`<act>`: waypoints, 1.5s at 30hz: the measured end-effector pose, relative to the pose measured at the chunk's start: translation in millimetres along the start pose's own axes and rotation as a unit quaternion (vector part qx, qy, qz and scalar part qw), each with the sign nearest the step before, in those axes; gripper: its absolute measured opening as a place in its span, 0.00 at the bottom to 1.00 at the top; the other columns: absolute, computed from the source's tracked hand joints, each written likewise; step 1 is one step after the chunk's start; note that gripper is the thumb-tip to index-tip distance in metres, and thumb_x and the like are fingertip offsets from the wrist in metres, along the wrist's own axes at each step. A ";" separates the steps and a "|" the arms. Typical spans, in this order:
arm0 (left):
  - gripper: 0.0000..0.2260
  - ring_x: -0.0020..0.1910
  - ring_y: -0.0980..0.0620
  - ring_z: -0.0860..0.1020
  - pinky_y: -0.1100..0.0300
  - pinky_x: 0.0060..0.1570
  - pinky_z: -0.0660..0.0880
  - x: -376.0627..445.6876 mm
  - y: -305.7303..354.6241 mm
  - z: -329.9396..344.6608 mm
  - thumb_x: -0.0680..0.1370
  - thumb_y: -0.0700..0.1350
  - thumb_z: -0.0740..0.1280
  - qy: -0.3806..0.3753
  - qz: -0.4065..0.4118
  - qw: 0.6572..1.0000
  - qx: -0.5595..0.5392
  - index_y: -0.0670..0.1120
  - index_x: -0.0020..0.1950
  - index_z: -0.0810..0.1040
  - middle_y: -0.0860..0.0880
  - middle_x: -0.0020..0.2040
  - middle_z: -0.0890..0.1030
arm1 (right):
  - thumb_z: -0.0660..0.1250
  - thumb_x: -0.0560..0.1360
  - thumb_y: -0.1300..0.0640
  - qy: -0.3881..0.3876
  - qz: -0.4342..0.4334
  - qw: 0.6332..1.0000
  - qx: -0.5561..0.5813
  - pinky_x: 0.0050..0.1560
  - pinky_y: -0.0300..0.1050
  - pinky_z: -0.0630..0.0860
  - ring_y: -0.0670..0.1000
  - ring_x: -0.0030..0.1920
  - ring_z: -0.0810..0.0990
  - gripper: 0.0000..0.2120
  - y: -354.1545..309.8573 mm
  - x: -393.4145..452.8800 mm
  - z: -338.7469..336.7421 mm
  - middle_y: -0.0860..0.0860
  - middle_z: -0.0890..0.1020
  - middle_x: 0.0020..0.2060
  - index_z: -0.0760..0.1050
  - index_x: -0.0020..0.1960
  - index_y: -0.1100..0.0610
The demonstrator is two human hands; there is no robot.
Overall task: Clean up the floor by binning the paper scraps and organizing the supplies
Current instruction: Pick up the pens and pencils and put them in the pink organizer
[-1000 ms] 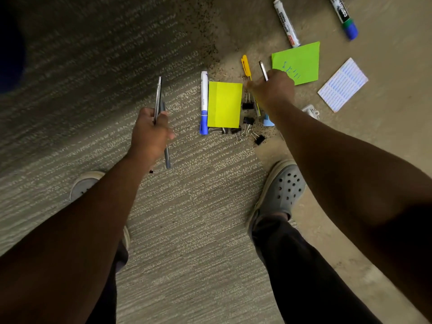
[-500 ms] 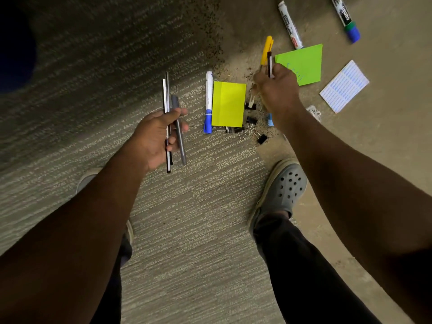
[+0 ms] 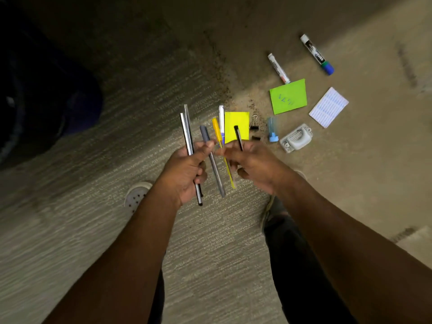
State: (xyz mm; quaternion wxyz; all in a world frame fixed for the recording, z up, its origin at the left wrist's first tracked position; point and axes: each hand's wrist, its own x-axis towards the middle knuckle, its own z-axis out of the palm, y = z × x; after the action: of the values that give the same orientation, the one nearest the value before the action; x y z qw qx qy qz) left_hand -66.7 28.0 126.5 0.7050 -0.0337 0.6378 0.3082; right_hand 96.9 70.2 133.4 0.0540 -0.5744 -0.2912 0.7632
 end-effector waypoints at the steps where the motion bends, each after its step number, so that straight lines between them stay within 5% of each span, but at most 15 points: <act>1: 0.00 0.21 0.60 0.61 0.70 0.18 0.58 -13.5 2.8 1.0 0.76 0.43 0.70 0.005 0.002 1.000 0.004 0.48 0.46 0.80 0.52 0.37 0.81 | 0.72 0.73 0.52 -0.006 -0.008 1.000 -0.006 0.24 0.35 0.62 0.41 0.24 0.67 0.05 -5.9 -11.1 6.3 0.47 0.73 0.27 0.80 0.42 0.53; 7: 0.03 0.20 0.60 0.61 0.70 0.17 0.57 -86.7 32.0 1.9 0.74 0.43 0.71 0.031 0.000 0.999 -0.036 0.45 0.46 0.81 0.52 0.31 0.76 | 0.71 0.74 0.50 0.024 -0.075 0.994 -0.072 0.35 0.34 0.68 0.40 0.30 0.71 0.09 -47.6 -71.2 47.9 0.42 0.76 0.30 0.79 0.43 0.56; 11: 0.18 0.21 0.60 0.62 0.69 0.16 0.57 -136.9 60.7 5.2 0.68 0.46 0.74 0.033 -0.014 0.997 -0.074 0.40 0.55 0.80 0.50 0.36 0.75 | 0.66 0.77 0.51 0.040 -0.110 0.979 -0.168 0.35 0.42 0.72 0.43 0.32 0.75 0.06 -78.0 -108.6 78.3 0.43 0.80 0.31 0.76 0.43 0.51; 13: 0.15 0.20 0.61 0.62 0.69 0.15 0.57 -162.3 76.6 7.1 0.67 0.45 0.74 0.032 -0.003 0.997 -0.074 0.42 0.51 0.80 0.51 0.34 0.75 | 0.64 0.79 0.52 0.057 -0.139 0.964 -0.222 0.40 0.47 0.73 0.48 0.36 0.76 0.07 -93.5 -130.5 92.7 0.50 0.80 0.36 0.75 0.46 0.54; 17: 0.08 0.19 0.61 0.61 0.70 0.16 0.56 -218.3 109.9 12.5 0.73 0.41 0.71 0.027 0.023 0.998 -0.054 0.43 0.51 0.79 0.51 0.31 0.73 | 0.60 0.80 0.51 0.078 -0.172 0.944 -0.272 0.35 0.38 0.70 0.41 0.36 0.75 0.02 -131.7 -182.5 117.2 0.44 0.78 0.37 0.71 0.51 0.48; 21: 0.08 0.17 0.61 0.59 0.70 0.16 0.54 -282.8 152.7 19.9 0.79 0.38 0.65 0.041 0.095 0.993 0.055 0.48 0.44 0.80 0.55 0.21 0.70 | 0.56 0.80 0.56 0.067 -0.177 0.934 -0.303 0.44 0.45 0.75 0.50 0.42 0.79 0.08 -185.4 -228.9 144.6 0.47 0.80 0.38 0.74 0.52 0.50; 24: 0.12 0.16 0.60 0.62 0.68 0.16 0.57 -330.0 185.3 26.4 0.80 0.46 0.65 0.065 0.167 0.979 0.094 0.48 0.37 0.79 0.55 0.23 0.73 | 0.55 0.77 0.54 0.096 -0.197 0.936 -0.274 0.36 0.46 0.71 0.50 0.34 0.74 0.11 -221.9 -257.8 163.7 0.43 0.74 0.30 0.72 0.39 0.45; 26: 0.15 0.18 0.62 0.69 0.69 0.18 0.63 -356.8 202.5 27.3 0.78 0.52 0.67 0.117 0.239 0.956 0.121 0.47 0.34 0.77 0.57 0.22 0.76 | 0.54 0.79 0.52 0.100 -0.206 0.944 -0.236 0.33 0.47 0.69 0.48 0.30 0.71 0.12 -239.4 -274.6 174.7 0.45 0.73 0.29 0.75 0.44 0.48; 29: 0.14 0.24 0.62 0.69 0.70 0.25 0.66 -395.4 217.9 23.7 0.74 0.53 0.72 0.117 0.329 0.927 0.137 0.45 0.37 0.77 0.57 0.26 0.75 | 0.52 0.81 0.52 0.060 -0.237 0.940 -0.236 0.51 0.52 0.75 0.52 0.47 0.81 0.16 -262.9 -301.5 198.5 0.52 0.84 0.45 0.77 0.58 0.48; 31: 0.14 0.25 0.61 0.68 0.67 0.26 0.66 -418.2 226.9 20.0 0.72 0.52 0.74 0.104 0.343 0.920 0.159 0.46 0.34 0.74 0.57 0.25 0.73 | 0.53 0.81 0.53 0.049 -0.251 0.934 -0.250 0.64 0.56 0.72 0.55 0.61 0.78 0.16 -273.3 -317.8 214.8 0.54 0.82 0.57 0.75 0.63 0.50; 35: 0.11 0.31 0.52 0.74 0.57 0.35 0.73 -457.9 248.9 7.0 0.73 0.46 0.73 0.088 0.333 0.917 0.204 0.45 0.36 0.74 0.49 0.31 0.77 | 0.54 0.81 0.51 0.061 -0.250 0.940 -0.222 0.68 0.52 0.70 0.49 0.64 0.76 0.17 -284.2 -356.0 241.8 0.50 0.79 0.62 0.72 0.67 0.51; 38: 0.10 0.32 0.53 0.76 0.63 0.31 0.73 -491.7 274.7 -10.5 0.76 0.47 0.71 0.053 0.330 0.924 0.185 0.41 0.43 0.77 0.47 0.34 0.78 | 0.56 0.82 0.52 0.053 -0.239 0.943 -0.227 0.56 0.48 0.73 0.46 0.51 0.77 0.13 -297.3 -383.7 258.0 0.48 0.82 0.50 0.75 0.60 0.54; 41: 0.09 0.24 0.58 0.71 0.66 0.22 0.67 -527.1 315.3 -38.2 0.78 0.48 0.69 0.027 0.316 0.940 0.128 0.44 0.43 0.76 0.50 0.31 0.76 | 0.57 0.82 0.54 0.065 -0.231 0.938 -0.252 0.40 0.44 0.68 0.45 0.36 0.69 0.09 -315.6 -403.3 273.1 0.47 0.73 0.34 0.73 0.46 0.55; 45: 0.05 0.23 0.57 0.65 0.66 0.19 0.57 -560.2 369.9 -82.1 0.79 0.43 0.66 -0.068 0.277 0.958 -0.014 0.43 0.46 0.74 0.46 0.35 0.81 | 0.54 0.83 0.57 0.066 -0.228 0.958 -0.159 0.32 0.37 0.64 0.44 0.31 0.67 0.12 -349.2 -423.5 298.0 0.48 0.72 0.32 0.75 0.53 0.58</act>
State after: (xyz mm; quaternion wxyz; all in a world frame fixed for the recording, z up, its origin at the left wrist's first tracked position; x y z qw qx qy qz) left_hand -313.5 71.3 754.7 0.6331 0.1555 0.5685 0.5018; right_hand -120.1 67.7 719.1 0.1534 -0.5434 -0.5275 0.6348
